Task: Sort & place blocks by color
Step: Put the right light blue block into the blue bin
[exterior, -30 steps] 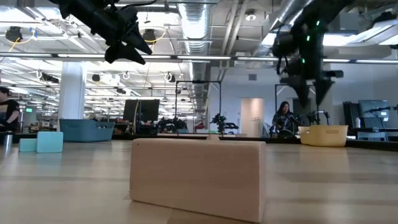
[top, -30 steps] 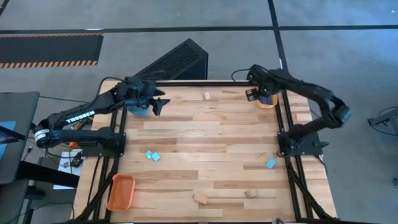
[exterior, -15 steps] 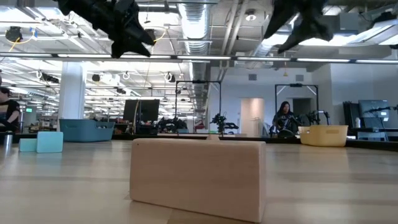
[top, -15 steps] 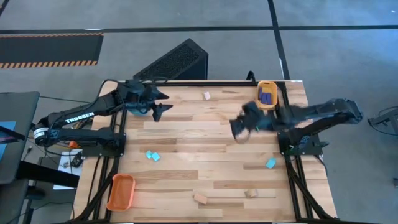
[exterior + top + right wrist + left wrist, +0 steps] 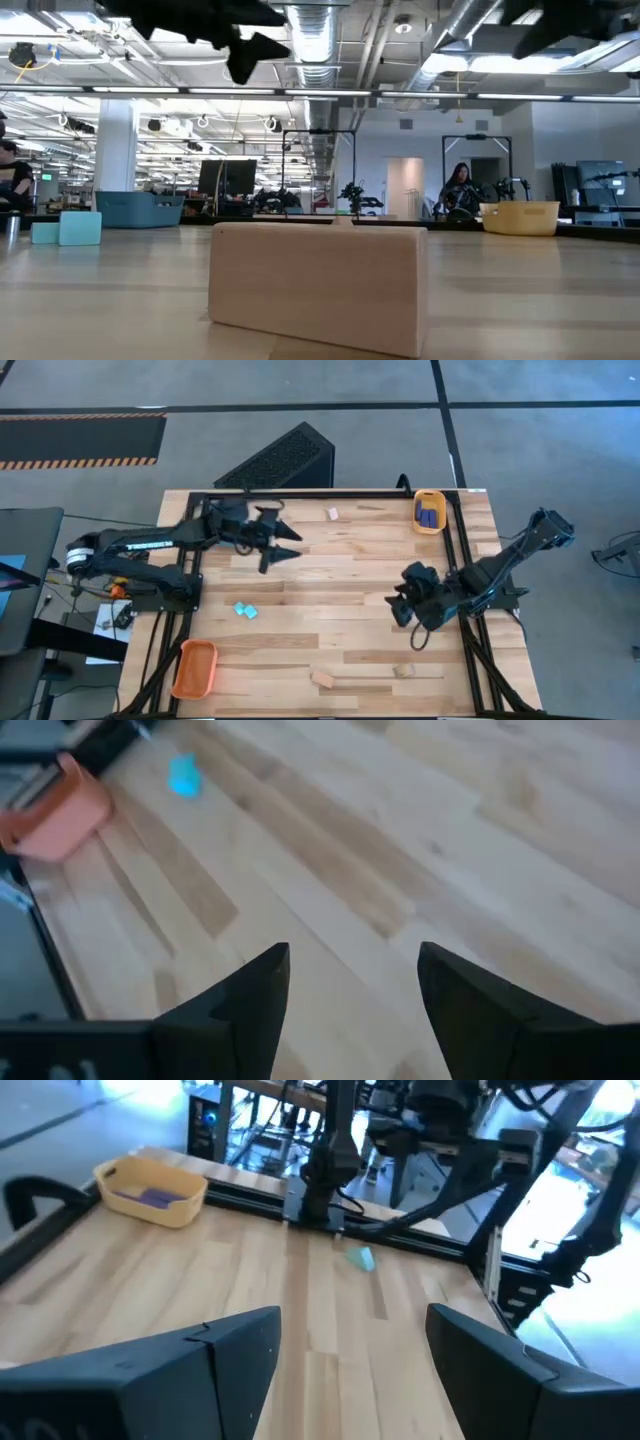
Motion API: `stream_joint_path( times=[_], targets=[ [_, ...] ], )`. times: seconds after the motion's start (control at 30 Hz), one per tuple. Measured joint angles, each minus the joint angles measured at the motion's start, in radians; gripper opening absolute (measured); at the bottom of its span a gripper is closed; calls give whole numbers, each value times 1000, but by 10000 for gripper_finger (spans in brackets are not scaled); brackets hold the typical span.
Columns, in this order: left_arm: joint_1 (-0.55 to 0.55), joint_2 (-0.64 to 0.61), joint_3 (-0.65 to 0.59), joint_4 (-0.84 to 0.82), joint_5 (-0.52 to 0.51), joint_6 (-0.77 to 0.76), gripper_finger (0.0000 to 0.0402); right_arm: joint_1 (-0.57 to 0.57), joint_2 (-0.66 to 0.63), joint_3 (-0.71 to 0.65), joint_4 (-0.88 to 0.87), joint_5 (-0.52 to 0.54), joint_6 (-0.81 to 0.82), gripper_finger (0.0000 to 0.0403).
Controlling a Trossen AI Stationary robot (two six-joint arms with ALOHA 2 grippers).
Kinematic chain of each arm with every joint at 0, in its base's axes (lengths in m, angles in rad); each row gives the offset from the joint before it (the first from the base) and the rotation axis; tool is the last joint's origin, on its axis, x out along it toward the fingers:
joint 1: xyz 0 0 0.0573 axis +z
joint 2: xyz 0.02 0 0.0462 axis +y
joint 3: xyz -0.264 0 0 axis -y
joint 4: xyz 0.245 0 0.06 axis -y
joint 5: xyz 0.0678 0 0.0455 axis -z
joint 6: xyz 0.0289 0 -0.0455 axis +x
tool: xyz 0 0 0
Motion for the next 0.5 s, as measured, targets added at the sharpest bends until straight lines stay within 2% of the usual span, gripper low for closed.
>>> stream_joint_path(
  times=[0.13,0.23,0.33,0.5],
  targets=[
    [-74,75,0,121,-125,-86,240,23,-25,-32,-40,-35,33,225],
    [-114,107,0,231,-170,-113,240,32,-67,-120,14,-78,63,210],
    [-131,116,0,316,-198,-117,240,51,-118,-254,200,-128,80,197],
    [-133,89,0,369,-208,-168,240,66,-197,-460,641,-254,71,179]
  ],
)
